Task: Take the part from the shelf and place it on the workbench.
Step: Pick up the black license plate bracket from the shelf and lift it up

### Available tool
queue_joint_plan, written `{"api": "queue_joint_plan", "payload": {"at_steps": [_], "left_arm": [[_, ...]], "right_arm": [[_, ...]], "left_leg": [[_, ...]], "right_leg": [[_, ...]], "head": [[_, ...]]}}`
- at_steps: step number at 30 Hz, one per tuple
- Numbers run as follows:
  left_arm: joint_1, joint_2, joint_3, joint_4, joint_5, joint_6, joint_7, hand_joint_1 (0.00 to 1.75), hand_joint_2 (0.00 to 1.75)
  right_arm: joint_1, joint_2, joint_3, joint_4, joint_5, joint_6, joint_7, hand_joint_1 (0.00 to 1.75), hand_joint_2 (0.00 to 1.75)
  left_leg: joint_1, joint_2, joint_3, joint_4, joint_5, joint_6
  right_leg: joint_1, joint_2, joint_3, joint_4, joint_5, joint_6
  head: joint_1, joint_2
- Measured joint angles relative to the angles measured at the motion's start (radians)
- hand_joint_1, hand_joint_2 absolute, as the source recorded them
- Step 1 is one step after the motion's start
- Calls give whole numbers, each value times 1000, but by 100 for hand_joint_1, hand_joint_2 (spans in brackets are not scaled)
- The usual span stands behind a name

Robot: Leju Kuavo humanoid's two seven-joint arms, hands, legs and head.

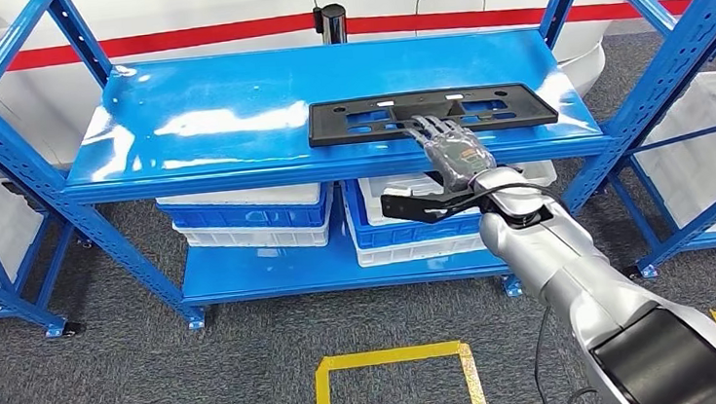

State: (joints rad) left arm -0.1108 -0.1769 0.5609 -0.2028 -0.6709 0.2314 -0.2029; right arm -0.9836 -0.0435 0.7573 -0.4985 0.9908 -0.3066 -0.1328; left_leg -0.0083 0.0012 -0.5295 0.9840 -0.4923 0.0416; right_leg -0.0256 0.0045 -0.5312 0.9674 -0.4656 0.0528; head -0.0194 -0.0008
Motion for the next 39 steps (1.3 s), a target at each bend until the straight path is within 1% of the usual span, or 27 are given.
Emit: {"api": "queue_joint_plan", "payload": {"at_steps": [10,17,19,21,23,24,25,27,28,29,30,31,32,33,34,35,36,37,38,39], "left_arm": [[-1,-4,4,1,-14,-10,1,0,0],[-8,-2,6,1,-23,-31,3,0,0],[-11,0,6,1,-25,-33,0,0,0],[-12,1,7,1,-25,-31,-2,0,0],[-13,2,7,1,-23,-30,-3,0,0],[-13,2,7,1,-21,-30,-4,0,0],[-14,2,8,1,-20,-29,-4,0,0],[-14,2,8,1,-18,-28,-5,0,0],[-13,1,8,1,-17,-28,-6,0,0],[-13,1,8,1,-15,-28,-6,0,0],[-13,0,9,1,-14,-28,-7,0,0],[-13,0,10,1,-12,-28,-8,0,0],[-13,0,10,1,-11,-28,-9,0,0],[-13,0,11,1,-10,-28,-10,0,0],[-14,0,11,1,-9,-27,-11,0,0],[-14,0,11,1,-9,-25,-12,0,0],[-14,0,11,1,-8,-24,-12,0,0],[-14,0,12,0,-7,-22,-12,0,0],[-13,1,12,0,-7,-21,-13,0,0],[-14,1,13,0,-7,-20,-13,0,0]], "right_arm": [[-15,-35,-23,-25,-11,2,5,0,175],[1,-63,-28,-64,22,31,19,0,175],[8,-66,-28,-65,27,36,22,0,175],[12,-68,-27,-66,29,38,22,0,175],[14,-72,-27,-69,29,39,21,0,175],[14,-73,-28,-70,30,39,20,0,175],[14,-74,-27,-71,30,39,19,0,175],[18,-75,-26,-71,31,40,18,0,175],[22,-75,-26,-71,31,41,17,0,175],[26,-75,-25,-71,32,42,17,0,175],[29,-75,-25,-71,33,42,17,0,175],[29,-75,-25,-71,33,42,17,0,175],[29,-75,-24,-71,34,42,17,0,175],[27,-74,-24,-71,34,42,17,0,175],[26,-73,-23,-71,34,42,17,0,175],[26,-72,-22,-71,35,42,17,0,175],[26,-71,-22,-71,36,42,17,0,175],[26,-70,-21,-71,37,42,17,0,175],[25,-69,-21,-71,37,42,17,0,175],[22,-68,-21,-72,38,42,17,0,175]], "left_leg": [[0,0,0,0,0,0],[-1,0,-1,1,0,0],[-4,-1,-2,4,-2,4],[-7,0,-6,5,-3,10],[-4,1,2,-4,2,18],[-1,3,8,-8,5,23],[1,4,13,-12,8,27],[1,7,13,-13,9,29],[1,7,14,-13,8,29],[0,7,15,-12,6,29],[0,6,18,-12,4,27],[1,6,22,-11,-1,23],[1,6,26,-9,-7,18],[1,6,30,-7,-13,12],[0,7,31,-4,-20,4],[-2,8,31,-1,-26,-3],[-3,9,30,1,-30,-8],[-2,9,30,2,-35,-14],[0,8,30,6,-39,-19],[2,7,23,23,-47,-26]], "right_leg": [[0,0,0,0,0,0],[0,0,0,-1,0,0],[-5,0,-2,-4,3,4],[-9,0,-2,-1,8,12],[-8,-1,-9,14,4,16],[-7,-1,-24,39,-7,14],[-7,-2,-49,84,-25,9],[-4,-3,-125,221,-70,-1],[-3,-3,-163,280,-83,-3],[-1,-2,-189,309,-84,-1],[0,-3,-197,298,-67,4],[-1,-3,-186,249,-35,12],[-2,-6,-164,177,7,19],[-1,-8,-144,113,35,20],[2,-10,-127,68,52,11],[4,-11,-120,46,59,-3],[7,-10,-118,44,54,-20],[6,-8,-114,45,55,-34],[4,-6,-112,45,55,-41],[1,-3,-107,46,53,-46]], "head": [[0,0],[0,0],[0,0],[-1,0],[0,0],[2,0],[3,0],[6,0],[6,0],[7,0],[8,0],[8,0],[9,0],[9,0],[9,0],[7,0],[5,0],[4,0],[1,0],[0,0]]}}
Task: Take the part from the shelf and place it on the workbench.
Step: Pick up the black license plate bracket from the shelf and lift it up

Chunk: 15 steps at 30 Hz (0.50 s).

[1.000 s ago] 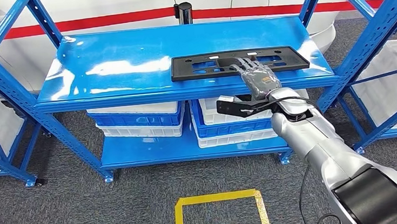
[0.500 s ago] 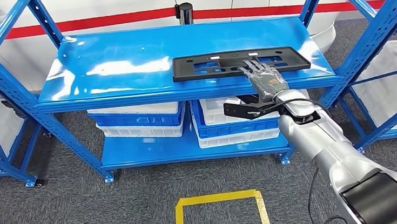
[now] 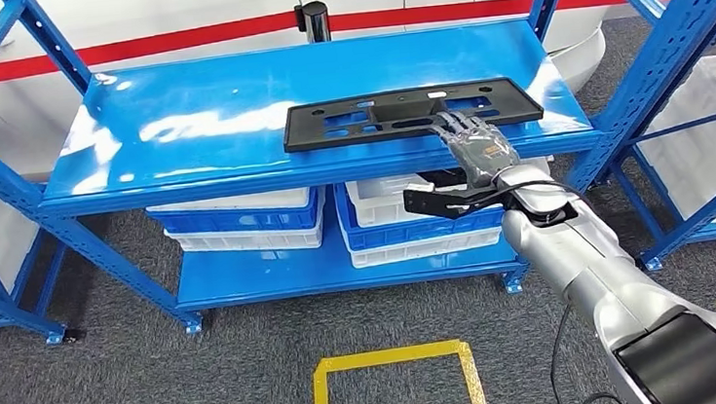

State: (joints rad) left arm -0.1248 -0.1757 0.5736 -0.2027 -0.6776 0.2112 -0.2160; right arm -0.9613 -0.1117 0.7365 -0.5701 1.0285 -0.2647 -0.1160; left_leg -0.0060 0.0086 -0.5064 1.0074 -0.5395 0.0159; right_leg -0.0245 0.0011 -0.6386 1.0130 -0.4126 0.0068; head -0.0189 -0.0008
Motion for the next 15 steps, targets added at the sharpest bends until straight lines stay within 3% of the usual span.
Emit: {"api": "queue_joint_plan", "payload": {"at_steps": [2,4,5,6,7,9,10,12,15], "left_arm": [[-1,0,1,0,0,1,-1,0,0],[-1,0,2,0,0,1,-1,0,0],[-1,-1,2,0,1,1,-1,0,0],[-1,-1,2,0,1,1,-1,0,0],[0,-1,3,0,2,1,-1,0,0],[-1,1,4,0,3,1,-2,0,0],[-1,3,4,0,3,0,-3,0,0],[-1,5,5,0,3,0,-8,0,0],[-1,2,9,0,8,-8,-32,0,0]], "right_arm": [[-5,4,0,-1,0,0,0,0,175],[-4,8,2,-1,1,0,-1,0,175],[-1,9,3,-1,1,0,-1,0,175],[1,10,5,-1,1,0,-1,0,175],[2,11,6,-1,2,0,-2,0,175],[2,12,7,-1,2,0,-2,0,175],[1,13,7,-1,3,0,-2,0,175],[1,14,8,-1,6,0,-2,0,175],[2,14,8,-6,13,-2,1,0,175]], "left_leg": [[6,-1,-53,95,-37,-15],[11,-1,-145,226,-78,-25],[12,-1,-182,264,-81,-26],[12,-1,-201,265,-62,-24],[11,-1,-201,229,-23,-18],[5,-2,-163,98,73,4],[0,-2,-145,44,101,16],[-8,-3,-127,2,115,32],[-6,-1,-107,-24,130,44]], "right_leg": [[-2,5,9,-1,-6,-9],[1,9,15,0,-12,-18],[4,11,18,0,-15,-21],[6,14,21,0,-19,-23],[9,16,27,-1,-23,-24],[15,20,39,-2,-30,-25],[16,22,44,-4,-33,-25],[16,23,48,-8,-37,-20],[20,19,47,-3,-47,-7]], "head": [[-3,0],[-4,0],[-4,0],[-5,0],[-5,0],[-3,0],[-2,0],[-1,0],[0,0]]}}
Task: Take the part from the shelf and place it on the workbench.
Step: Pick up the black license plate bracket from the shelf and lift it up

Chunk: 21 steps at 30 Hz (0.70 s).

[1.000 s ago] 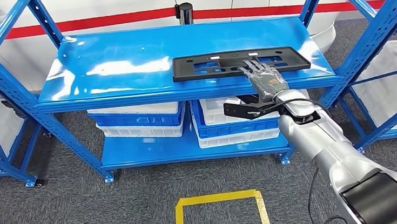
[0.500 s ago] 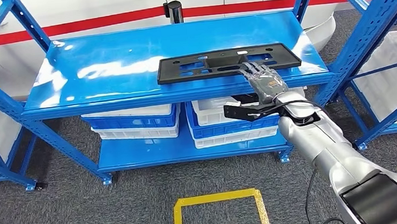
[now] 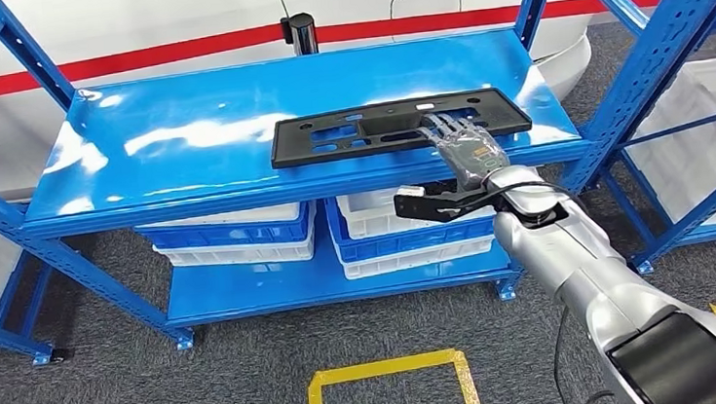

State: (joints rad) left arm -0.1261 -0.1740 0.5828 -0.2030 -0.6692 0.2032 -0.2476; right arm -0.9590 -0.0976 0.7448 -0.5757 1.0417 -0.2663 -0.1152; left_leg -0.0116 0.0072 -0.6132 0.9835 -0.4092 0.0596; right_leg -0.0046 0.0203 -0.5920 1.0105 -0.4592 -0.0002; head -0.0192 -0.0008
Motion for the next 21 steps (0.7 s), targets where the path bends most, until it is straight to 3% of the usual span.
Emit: {"api": "queue_joint_plan", "payload": {"at_steps": [2,4,5,6,7,9,10,12,14,16,19,21], "left_arm": [[-1,-3,3,0,7,-14,-25,0,0],[-3,-5,4,0,11,-22,-38,0,0],[-3,-6,4,0,11,-23,-39,0,0],[-2,-7,4,0,10,-22,-40,0,0],[-2,-8,5,0,10,-21,-40,0,0],[-2,-9,5,0,8,-18,-40,0,0],[-2,-9,5,0,6,-15,-40,0,0],[-3,-9,5,0,2,-9,-40,0,0],[-2,-9,5,0,0,-4,-40,0,0],[-2,-9,5,0,0,-3,-39,0,0],[-3,-9,5,0,0,-3,-39,0,0],[-2,-10,5,0,1,-4,-41,0,0]], "right_arm": [[-1,-3,0,-4,4,0,3,0,175],[2,-6,0,-5,6,2,4,0,175],[6,-8,0,-5,7,5,4,0,175],[9,-9,0,-7,7,8,4,0,175],[11,-10,0,-9,8,11,4,0,175],[11,-11,0,-15,9,15,5,0,175],[11,-11,0,-18,9,16,6,0,175],[12,-13,1,-23,12,19,10,0,175],[13,-16,0,-28,13,21,14,0,175],[13,-17,0,-34,13,21,16,0,175],[13,-17,0,-40,13,26,17,0,175],[15,-17,1,-41,14,30,17,0,175]], "left_leg": [[7,2,16,-20,8,4],[6,2,19,-22,7,5],[7,1,19,-21,5,4],[8,1,19,-20,3,2],[11,0,20,-17,0,-2],[15,0,18,-1,-11,-15],[15,-1,15,10,-19,-23],[13,-2,9,26,-29,-36],[14,-3,4,32,-32,-43],[19,-3,-8,63,-56,-52],[23,-3,-87,231,-143,-65],[24,-4,-129,309,-160,-66]], "right_leg": [[2,-6,-33,69,-33,1],[-4,-7,-99,198,-79,2],[-8,-8,-127,247,-92,8],[-12,-8,-140,263,-89,17],[-17,-9,-131,238,-72,30],[-27,-16,-73,110,-18,56],[-29,-17,-45,55,0,59],[-27,-16,-22,15,10,48],[-26,-12,-22,18,11,32],[-29,-11,-21,18,13,21],[-29,-10,-20,18,13,11],[-26,-10,-20,18,12,10]], "head": [[2,0],[2,0],[2,0],[2,0],[2,0],[3,0],[4,0],[2,0],[0,0],[-2,0],[-4,0],[-3,0]]}}
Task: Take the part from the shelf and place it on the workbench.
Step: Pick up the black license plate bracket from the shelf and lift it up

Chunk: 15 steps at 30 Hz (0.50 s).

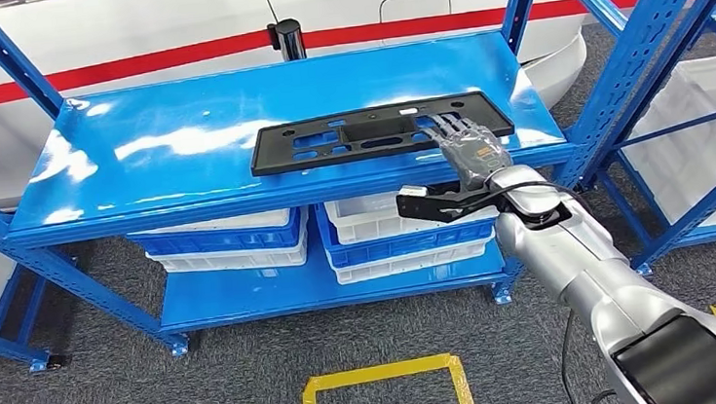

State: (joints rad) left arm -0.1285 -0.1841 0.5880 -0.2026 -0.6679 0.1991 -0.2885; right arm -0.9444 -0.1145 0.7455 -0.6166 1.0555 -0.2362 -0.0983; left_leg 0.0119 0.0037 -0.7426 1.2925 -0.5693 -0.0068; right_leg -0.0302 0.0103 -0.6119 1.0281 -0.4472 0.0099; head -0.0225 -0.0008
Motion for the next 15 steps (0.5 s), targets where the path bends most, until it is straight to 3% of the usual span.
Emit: {"api": "queue_joint_plan", "payload": {"at_steps": [1,4,6,10,11,13,15], "left_arm": [[0,0,0,0,2,-2,-2,0,0],[0,0,3,0,9,-3,-9,0,0],[-1,0,5,0,9,1,-10,0,0],[-1,-1,7,0,6,-1,-12,0,0],[-2,-2,8,0,4,-2,-14,0,0],[-2,-3,8,0,0,-4,-17,0,0],[-2,-4,9,0,-1,-6,-18,0,0]], "right_arm": [[0,0,0,-1,1,2,0,0,175],[-2,0,0,-10,7,4,2,0,175],[-3,0,0,-13,11,4,4,0,175],[-4,-1,0,-17,18,5,5,0,175],[-4,-2,0,-19,20,6,5,0,175],[-2,-4,2,-20,21,6,5,0,175],[4,-6,3,-21,22,6,5,0,175]], "left_leg": [[0,0,5,-15,19,3],[-4,-3,96,-201,108,22],[-11,-4,130,-267,123,30],[-13,-2,139,-290,134,49],[-12,-1,143,-298,140,56],[-11,0,145,-302,144,63],[-12,-2,145,-302,143,64]], "right_leg": [[1,1,1,0,0,0],[4,4,3,-1,0,0],[6,5,2,-2,0,3],[10,1,-7,7,-9,18],[13,-1,-23,42,-28,16],[14,-3,-83,168,-83,6],[14,-3,-131,266,-112,8]], "head": [[0,0],[0,0],[1,0],[2,0],[3,0],[3,0],[3,0]]}}
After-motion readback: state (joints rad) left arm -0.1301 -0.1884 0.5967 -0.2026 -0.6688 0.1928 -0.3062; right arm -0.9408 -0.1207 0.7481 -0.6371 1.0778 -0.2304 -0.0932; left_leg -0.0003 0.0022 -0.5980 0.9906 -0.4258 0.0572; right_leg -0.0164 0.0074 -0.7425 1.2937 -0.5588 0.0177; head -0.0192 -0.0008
